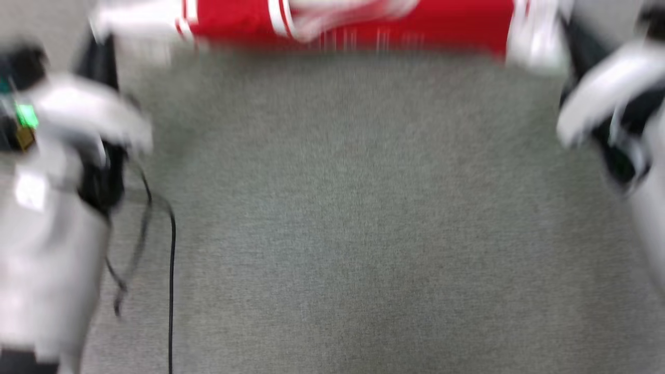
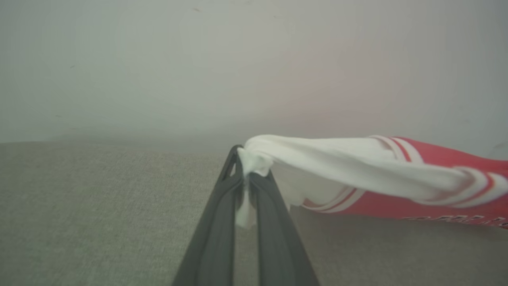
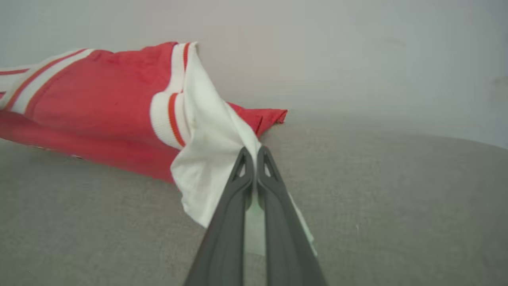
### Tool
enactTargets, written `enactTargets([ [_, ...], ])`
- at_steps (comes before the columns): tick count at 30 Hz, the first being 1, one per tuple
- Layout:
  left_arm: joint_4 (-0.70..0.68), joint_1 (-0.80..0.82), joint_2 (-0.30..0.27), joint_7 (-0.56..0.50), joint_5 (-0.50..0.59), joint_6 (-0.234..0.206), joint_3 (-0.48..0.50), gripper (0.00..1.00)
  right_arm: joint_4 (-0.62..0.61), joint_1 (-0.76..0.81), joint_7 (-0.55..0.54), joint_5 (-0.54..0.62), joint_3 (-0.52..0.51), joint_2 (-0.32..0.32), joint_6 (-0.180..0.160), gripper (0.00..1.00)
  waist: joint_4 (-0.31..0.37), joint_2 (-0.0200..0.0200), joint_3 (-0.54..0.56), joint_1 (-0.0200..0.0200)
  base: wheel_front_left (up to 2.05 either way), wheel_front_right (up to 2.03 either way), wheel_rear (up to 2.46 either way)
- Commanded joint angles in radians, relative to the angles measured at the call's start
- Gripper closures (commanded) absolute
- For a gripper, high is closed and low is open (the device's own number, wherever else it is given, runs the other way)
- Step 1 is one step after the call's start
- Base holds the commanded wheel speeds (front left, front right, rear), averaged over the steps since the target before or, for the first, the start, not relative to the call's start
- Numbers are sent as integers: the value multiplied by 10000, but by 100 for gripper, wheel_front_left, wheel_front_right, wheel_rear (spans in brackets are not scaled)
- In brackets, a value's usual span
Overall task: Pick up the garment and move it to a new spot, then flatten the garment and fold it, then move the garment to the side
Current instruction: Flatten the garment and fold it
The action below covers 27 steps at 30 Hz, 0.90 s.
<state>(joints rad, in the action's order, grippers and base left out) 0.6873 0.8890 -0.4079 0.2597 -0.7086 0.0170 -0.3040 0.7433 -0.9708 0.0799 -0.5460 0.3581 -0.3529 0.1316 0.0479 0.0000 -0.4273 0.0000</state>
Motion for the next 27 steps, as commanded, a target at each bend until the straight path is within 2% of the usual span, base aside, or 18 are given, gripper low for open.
enactTargets([
  [1,-162,-434,-96,58,-23,-86,123,100,-141,428,39,-166,31,-114,-18,100,-54,0,686,0,0,0,0],
  [9,-2221,-4783,87,75,16,-714,728,100,-1055,4011,65,-952,-297,-494,-21,100,-135,0,2354,0,0,0,0],
  [17,-4289,-8697,176,-74,-190,-1703,911,100,-2003,7265,-755,-1013,-856,-186,-21,100,-171,0,3722,0,0,0,0],
  [22,-5422,-10347,172,-486,-434,-2219,887,100,-2925,9259,-1381,-698,-1647,83,-21,100,-374,0,4305,0,0,0,0],
  [27,-6210,-11223,193,-747,-469,-2488,739,100,-4092,10807,-2137,-201,-2497,598,-19,100,-459,0,4395,0,0,0,0],
])
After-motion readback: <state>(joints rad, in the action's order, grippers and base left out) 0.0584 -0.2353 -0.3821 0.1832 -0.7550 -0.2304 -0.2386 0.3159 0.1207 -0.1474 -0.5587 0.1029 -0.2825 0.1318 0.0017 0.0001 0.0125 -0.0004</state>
